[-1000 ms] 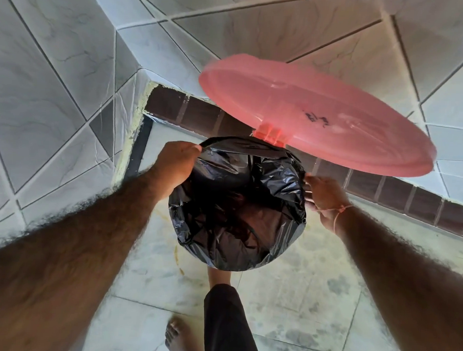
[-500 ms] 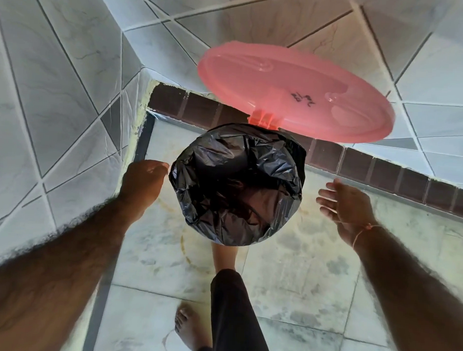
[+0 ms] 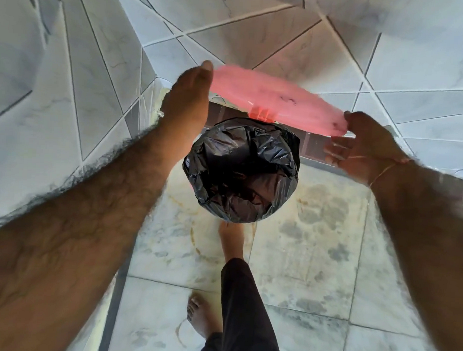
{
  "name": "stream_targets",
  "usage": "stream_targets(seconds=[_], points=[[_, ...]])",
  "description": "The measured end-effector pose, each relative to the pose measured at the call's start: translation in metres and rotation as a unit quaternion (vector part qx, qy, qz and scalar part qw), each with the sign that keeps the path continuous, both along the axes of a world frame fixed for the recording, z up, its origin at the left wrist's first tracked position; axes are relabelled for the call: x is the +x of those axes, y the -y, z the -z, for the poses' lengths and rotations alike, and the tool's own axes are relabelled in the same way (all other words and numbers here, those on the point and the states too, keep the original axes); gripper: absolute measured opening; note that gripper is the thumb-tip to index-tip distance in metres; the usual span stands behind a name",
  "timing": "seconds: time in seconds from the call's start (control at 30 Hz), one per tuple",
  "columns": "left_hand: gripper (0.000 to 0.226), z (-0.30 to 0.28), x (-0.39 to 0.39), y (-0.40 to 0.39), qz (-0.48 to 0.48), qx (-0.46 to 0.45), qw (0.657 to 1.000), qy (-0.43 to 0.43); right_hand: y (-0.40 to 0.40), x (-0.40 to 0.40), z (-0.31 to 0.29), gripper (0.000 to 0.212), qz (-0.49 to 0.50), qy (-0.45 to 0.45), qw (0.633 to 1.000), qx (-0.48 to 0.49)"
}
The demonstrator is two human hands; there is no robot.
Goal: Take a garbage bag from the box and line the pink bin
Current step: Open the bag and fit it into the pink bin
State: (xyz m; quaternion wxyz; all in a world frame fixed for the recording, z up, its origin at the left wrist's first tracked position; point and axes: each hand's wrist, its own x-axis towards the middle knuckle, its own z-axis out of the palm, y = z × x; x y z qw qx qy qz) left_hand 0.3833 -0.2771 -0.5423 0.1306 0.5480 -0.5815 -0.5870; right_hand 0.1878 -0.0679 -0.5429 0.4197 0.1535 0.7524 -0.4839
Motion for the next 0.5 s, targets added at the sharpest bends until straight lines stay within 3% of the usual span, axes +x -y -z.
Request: stream_targets(seconds=[0.1, 0.17, 0.27, 0.37, 0.43, 0.5], points=[[0.051, 0.007, 0.029, -0.010, -0.028, -0.015, 0.998, 0.051, -0.016, 0.026, 0.010, 0.008, -0.047, -0.021, 0.998, 0.034], [0.035, 0.018, 0.049, -0.026, -0.022, -0.017, 0.998, 0.061, -0.025, 0.043, 0.022, 0.013, -0.100, -0.039, 0.993, 0.057], [0.016, 0.046, 0.072, -0.058, 0.016, -0.004, 0.993, 0.120, -0.028, 0.070, 0.040, 0.005, -0.166, -0.041, 0.981, 0.089], [0.056, 0.069, 0.082, -0.081, 0.046, 0.024, 0.987, 0.154, -0.028, 0.093, 0.068, 0.046, -0.128, -0.046, 0.985, 0.108], [0.058, 0.083, 0.083, -0.090, 0.076, 0.015, 0.980, 0.183, -0.027, 0.106, 0.082, 0.063, -0.150, -0.041, 0.980, 0.121], [0.062, 0.098, 0.084, -0.095, 0.137, -0.073, 0.962, 0.226, -0.028, 0.113, 0.090, 0.067, -0.246, -0.097, 0.951, 0.160]])
